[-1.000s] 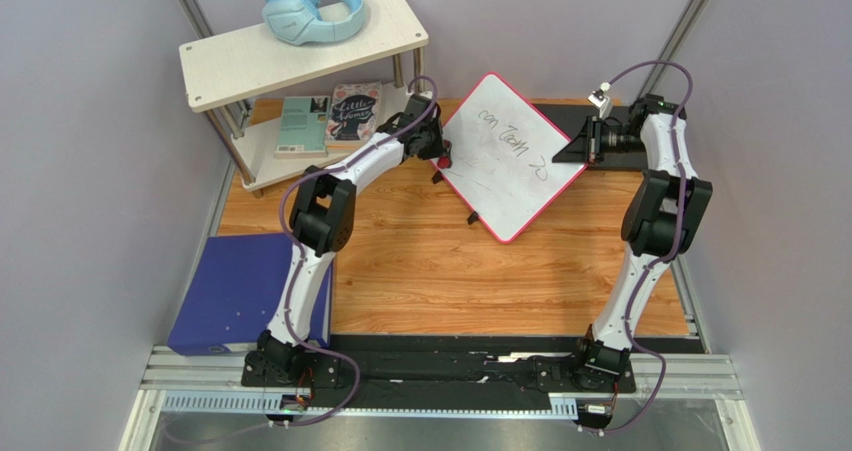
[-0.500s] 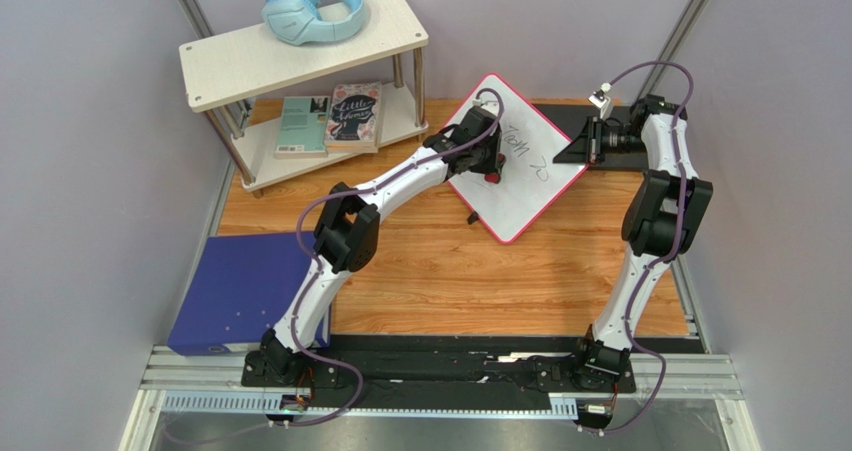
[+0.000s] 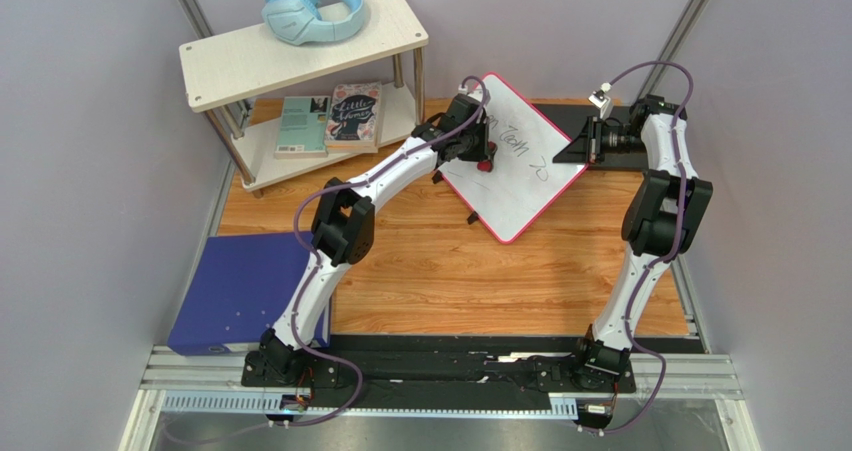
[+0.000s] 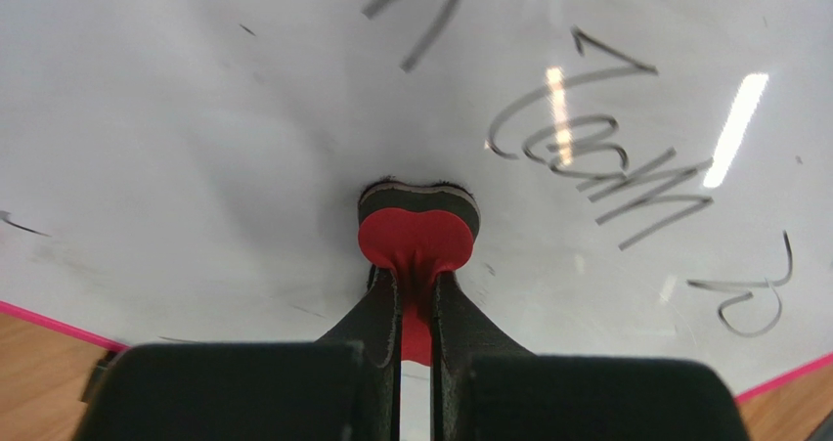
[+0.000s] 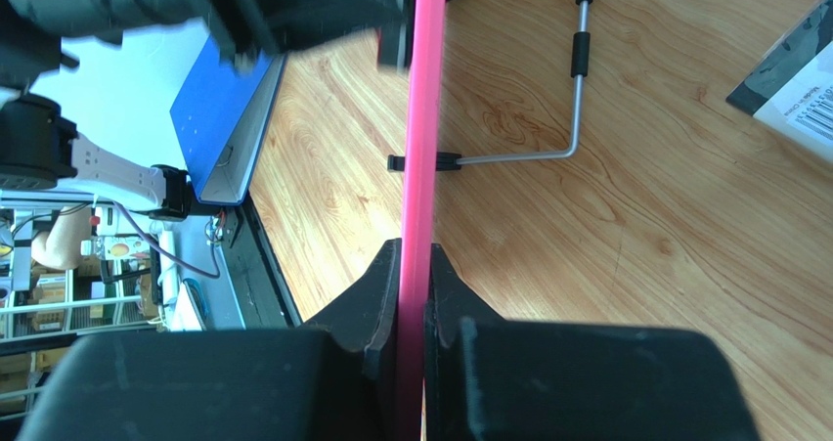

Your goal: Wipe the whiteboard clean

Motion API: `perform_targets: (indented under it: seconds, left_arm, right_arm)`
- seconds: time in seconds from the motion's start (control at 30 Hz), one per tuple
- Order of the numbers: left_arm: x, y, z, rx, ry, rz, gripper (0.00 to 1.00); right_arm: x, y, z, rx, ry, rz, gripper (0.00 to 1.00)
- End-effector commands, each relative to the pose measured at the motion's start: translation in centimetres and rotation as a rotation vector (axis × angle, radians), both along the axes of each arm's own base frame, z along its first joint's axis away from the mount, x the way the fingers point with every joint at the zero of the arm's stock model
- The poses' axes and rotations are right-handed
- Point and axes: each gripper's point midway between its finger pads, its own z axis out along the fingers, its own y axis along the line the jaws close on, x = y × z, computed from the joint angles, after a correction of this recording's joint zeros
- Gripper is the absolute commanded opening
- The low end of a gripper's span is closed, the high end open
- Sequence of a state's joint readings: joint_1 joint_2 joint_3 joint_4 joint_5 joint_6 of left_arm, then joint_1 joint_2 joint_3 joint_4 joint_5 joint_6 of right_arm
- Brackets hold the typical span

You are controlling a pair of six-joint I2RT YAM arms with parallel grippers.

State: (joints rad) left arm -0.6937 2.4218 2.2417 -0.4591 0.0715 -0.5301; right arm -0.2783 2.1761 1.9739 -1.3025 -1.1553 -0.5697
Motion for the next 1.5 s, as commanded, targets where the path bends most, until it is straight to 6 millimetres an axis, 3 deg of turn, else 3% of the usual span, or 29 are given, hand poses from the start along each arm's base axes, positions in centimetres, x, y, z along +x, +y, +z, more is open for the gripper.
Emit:
perform_targets:
  seconds: [0.0,0.17,0.3,0.57,0.9,1.03,1.27,1.47]
  left_arm:
    - [6.3,4.6,-1.2,0.048,-0.065,0.2,0.0]
    - [8.6,5.0,0.6,0.006,-0.125,0.281,0.0]
    - [10.0,3.5,1.2,-0.057,-0.162,0.255,0.0]
    - [10.4,2.0,2.1,-0.149,-0.188,0.141,0.0]
    - [10.8,5.2,5.7,-0.046,-0.321,0.107,0.0]
    - [10.7,5.5,6.6,-0.035,-0.336,0.089,0.0]
    - [11.2,7.1,8.3,-0.056,-0.368,0.169,0.0]
    - [11.3,6.8,9.8,-0.079,-0.398,0.157,0.0]
  right_arm:
    - [-1.5,2.6,-2.2,-0.087,-0.046,0.155,0.0]
    - [-1.5,2.5,-2.2,-0.092,-0.048,0.158,0.0]
    - [-1.6,2.5,-2.1,-0.094,-0.047,0.162,0.0]
    - [-1.9,2.4,-2.0,-0.136,-0.063,0.179,0.0]
    - [-2.5,3.6,-1.1,-0.232,-0.125,0.244,0.0]
    - [-2.9,4.6,-0.8,-0.259,-0.141,0.279,0.0]
    - [-3.3,4.7,0.0,-0.268,-0.168,0.29,0.0]
    - [-3.8,4.9,0.4,-0.264,-0.181,0.311,0.0]
